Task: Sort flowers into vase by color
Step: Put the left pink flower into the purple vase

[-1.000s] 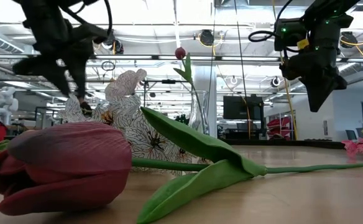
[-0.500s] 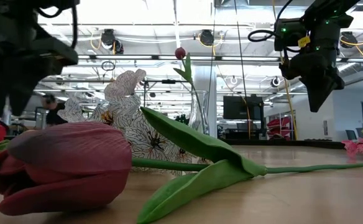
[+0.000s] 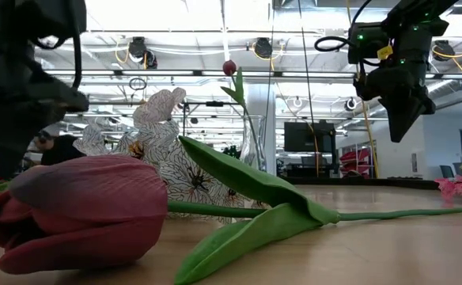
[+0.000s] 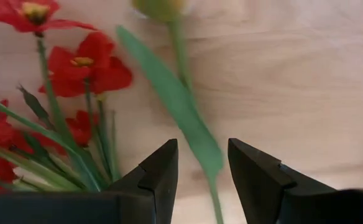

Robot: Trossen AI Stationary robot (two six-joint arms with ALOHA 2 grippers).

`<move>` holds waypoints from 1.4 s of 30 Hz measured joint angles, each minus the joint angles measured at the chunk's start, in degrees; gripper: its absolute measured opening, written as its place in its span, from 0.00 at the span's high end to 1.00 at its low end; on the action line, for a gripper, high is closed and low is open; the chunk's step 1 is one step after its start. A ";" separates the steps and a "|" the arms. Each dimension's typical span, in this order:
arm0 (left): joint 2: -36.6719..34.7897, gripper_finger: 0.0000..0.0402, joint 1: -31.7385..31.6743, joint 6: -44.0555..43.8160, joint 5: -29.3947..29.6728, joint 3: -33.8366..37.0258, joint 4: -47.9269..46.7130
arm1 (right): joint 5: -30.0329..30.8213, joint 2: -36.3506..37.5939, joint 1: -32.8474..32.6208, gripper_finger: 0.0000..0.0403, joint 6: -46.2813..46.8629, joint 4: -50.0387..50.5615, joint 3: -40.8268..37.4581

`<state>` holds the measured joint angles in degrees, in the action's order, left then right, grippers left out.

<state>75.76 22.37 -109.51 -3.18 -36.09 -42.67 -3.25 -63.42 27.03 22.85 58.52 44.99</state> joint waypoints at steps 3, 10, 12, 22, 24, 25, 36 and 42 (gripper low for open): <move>0.95 0.63 -0.77 -2.47 -0.01 1.34 0.38 | 0.00 0.00 -0.01 1.00 0.00 -0.02 0.00; 2.31 0.68 -2.58 -2.30 0.26 3.21 3.84 | 0.00 0.00 -0.02 1.00 0.18 -0.92 0.00; 2.39 0.75 -2.59 -2.35 0.64 3.28 4.28 | 0.00 0.02 -0.02 1.00 0.32 -1.92 0.00; 2.06 0.97 -2.82 -2.46 2.93 2.57 7.25 | 0.17 0.00 -0.13 1.00 1.79 -0.47 0.00; 1.58 0.97 -2.89 -1.42 6.24 0.80 8.47 | 0.32 0.01 -0.13 1.00 0.90 1.53 0.00; 0.98 0.98 -2.98 -0.19 8.18 -0.28 9.38 | 0.41 0.19 -0.20 1.00 0.41 2.12 0.00; -8.44 0.98 -5.27 27.10 34.88 -13.11 9.68 | 0.26 13.83 -6.15 1.00 -0.10 2.99 0.00; -11.75 0.98 -8.29 54.64 44.16 -19.69 16.33 | 0.23 23.27 -10.86 1.00 2.53 -0.57 0.00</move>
<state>64.01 14.08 -54.87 40.98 -55.78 -26.34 -3.02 -40.14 16.17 25.38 57.95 44.99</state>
